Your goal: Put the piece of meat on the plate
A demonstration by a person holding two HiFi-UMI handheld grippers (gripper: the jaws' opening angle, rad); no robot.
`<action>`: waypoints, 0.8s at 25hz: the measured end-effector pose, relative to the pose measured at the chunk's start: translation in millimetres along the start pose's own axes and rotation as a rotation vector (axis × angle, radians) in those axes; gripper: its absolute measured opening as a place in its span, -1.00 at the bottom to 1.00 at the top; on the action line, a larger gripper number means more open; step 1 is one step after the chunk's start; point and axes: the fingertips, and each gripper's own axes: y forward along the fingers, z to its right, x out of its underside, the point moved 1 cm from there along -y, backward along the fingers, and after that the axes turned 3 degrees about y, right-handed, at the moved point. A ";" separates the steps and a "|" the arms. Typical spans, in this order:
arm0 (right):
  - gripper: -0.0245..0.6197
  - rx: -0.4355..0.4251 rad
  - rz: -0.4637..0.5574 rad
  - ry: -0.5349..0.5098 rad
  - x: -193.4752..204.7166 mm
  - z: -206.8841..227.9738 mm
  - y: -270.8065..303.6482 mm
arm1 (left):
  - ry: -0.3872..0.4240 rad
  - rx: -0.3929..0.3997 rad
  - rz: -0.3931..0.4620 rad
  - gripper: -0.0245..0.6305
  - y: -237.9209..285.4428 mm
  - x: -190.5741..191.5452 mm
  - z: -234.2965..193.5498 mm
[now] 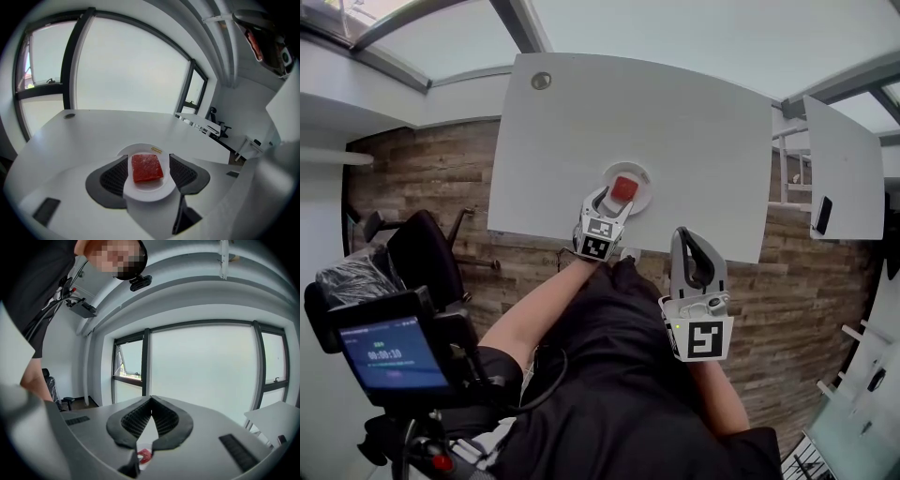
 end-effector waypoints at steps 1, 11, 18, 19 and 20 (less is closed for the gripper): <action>-0.91 -0.003 0.001 -0.003 0.4 -1.7 0.8 | 0.002 -0.002 0.010 -0.12 -2.4 -2.1 0.1; -0.91 -0.008 0.047 -0.034 -21.3 -41.8 -19.1 | -0.019 -0.027 0.129 -0.12 -60.1 -23.8 -0.4; -0.91 -0.035 0.059 -0.022 -24.7 -41.5 -26.3 | -0.044 -0.079 0.177 -0.12 -79.9 -36.7 2.5; -0.91 -0.032 0.067 -0.022 -28.3 -41.1 -28.7 | -0.046 -0.087 0.192 -0.12 -84.2 -41.8 4.7; -0.91 -0.028 0.077 -0.023 -32.8 -41.4 -30.9 | -0.046 -0.093 0.205 -0.12 -88.9 -46.5 6.9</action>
